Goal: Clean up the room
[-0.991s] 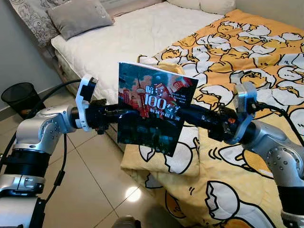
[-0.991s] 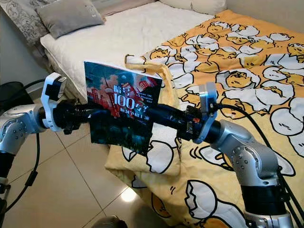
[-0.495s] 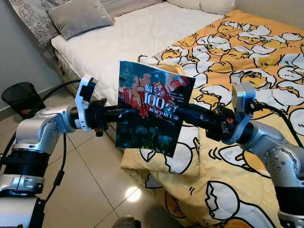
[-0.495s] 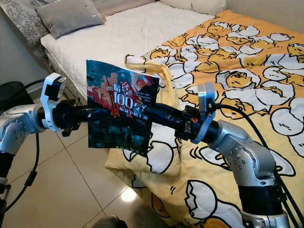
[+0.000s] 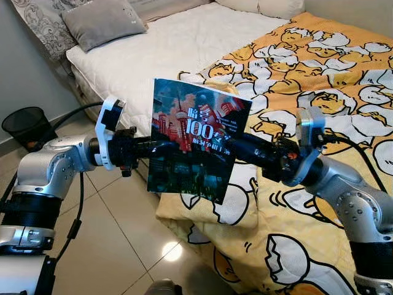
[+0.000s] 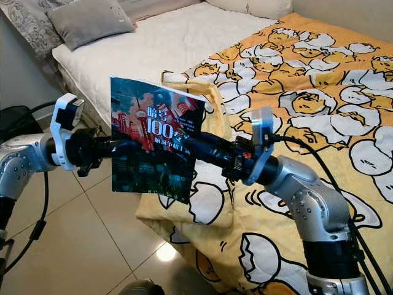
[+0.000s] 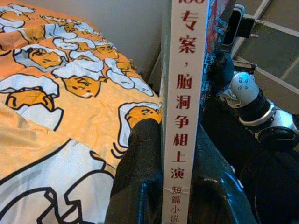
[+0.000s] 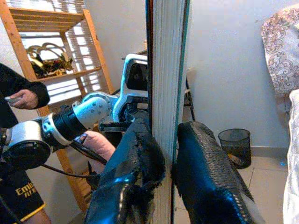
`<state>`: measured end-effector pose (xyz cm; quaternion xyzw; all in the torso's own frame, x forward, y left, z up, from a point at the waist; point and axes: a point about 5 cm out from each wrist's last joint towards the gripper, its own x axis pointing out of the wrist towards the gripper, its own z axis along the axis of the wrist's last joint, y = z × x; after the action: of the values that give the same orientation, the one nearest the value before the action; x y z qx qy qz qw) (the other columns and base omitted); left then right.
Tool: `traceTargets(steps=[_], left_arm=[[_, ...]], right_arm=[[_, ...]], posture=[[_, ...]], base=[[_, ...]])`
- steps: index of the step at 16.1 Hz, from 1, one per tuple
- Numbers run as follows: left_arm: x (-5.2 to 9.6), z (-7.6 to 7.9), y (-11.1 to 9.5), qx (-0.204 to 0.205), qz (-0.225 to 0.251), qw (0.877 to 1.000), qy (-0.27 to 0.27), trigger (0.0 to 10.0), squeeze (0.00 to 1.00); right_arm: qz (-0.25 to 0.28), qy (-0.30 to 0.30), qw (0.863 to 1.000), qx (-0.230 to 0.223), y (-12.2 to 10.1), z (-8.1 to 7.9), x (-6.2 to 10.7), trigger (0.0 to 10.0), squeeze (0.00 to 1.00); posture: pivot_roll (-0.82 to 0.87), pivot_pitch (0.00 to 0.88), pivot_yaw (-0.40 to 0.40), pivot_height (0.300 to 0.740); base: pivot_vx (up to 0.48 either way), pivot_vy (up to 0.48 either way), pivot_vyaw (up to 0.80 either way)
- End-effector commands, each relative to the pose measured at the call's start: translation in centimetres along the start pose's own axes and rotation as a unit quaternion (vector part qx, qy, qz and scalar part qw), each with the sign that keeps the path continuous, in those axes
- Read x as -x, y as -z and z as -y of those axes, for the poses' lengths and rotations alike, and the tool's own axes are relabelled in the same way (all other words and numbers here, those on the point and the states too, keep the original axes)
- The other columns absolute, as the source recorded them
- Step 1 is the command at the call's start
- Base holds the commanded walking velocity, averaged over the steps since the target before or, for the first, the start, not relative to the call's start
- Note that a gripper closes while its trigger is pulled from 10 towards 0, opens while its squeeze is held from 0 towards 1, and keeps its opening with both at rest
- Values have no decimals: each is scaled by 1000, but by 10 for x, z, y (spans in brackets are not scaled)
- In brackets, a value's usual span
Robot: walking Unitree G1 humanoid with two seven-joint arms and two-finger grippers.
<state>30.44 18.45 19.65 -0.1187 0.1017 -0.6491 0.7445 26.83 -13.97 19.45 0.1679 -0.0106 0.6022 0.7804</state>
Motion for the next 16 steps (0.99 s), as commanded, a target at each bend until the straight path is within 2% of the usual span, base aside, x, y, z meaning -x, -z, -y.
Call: traceTargets(steps=[1,3,5,6,7,8,14,16], left_arm=[[-6,7,-16,-35,-5,999,25,0,0],[-9,10,-17,-41,-8,999,35,0,0],[-8,10,-18,-44,-7,999,32,0,0],[-7,9,-17,-44,-7,999,30,0,0],[-6,9,-17,-43,-7,999,25,0,0],[-6,8,-16,-43,-6,999,22,0,0],[0,0,-14,-49,-1,999,-22,0,0],[3,-6,-16,-62,7,997,-52,0,0]], right_arm=[[-2,-16,1000,18,-4,-2,-10,10000,1000],[-5,-14,1000,22,-3,-1,-12,10000,1000],[-8,-19,1000,22,-2,-1,-13,10000,0],[-8,-24,1000,19,-2,-2,-13,10000,0],[-6,-35,999,11,-2,-4,-14,2667,0],[-5,-39,999,6,-2,-5,-13,0,0],[-4,-32,999,4,-3,-2,-10,0,0],[-2,-36,999,-1,-3,-3,-10,0,0]], posture=[[1,0,60,740],[0,0,59,740],[2,0,56,740],[2,0,56,740],[3,0,54,740],[3,0,53,740],[4,0,52,740],[2,0,54,740]], base=[[0,0,0],[0,0,0],[0,0,0],[0,0,0],[0,0,0],[0,0,0],[0,0,0],[0,0,0]])
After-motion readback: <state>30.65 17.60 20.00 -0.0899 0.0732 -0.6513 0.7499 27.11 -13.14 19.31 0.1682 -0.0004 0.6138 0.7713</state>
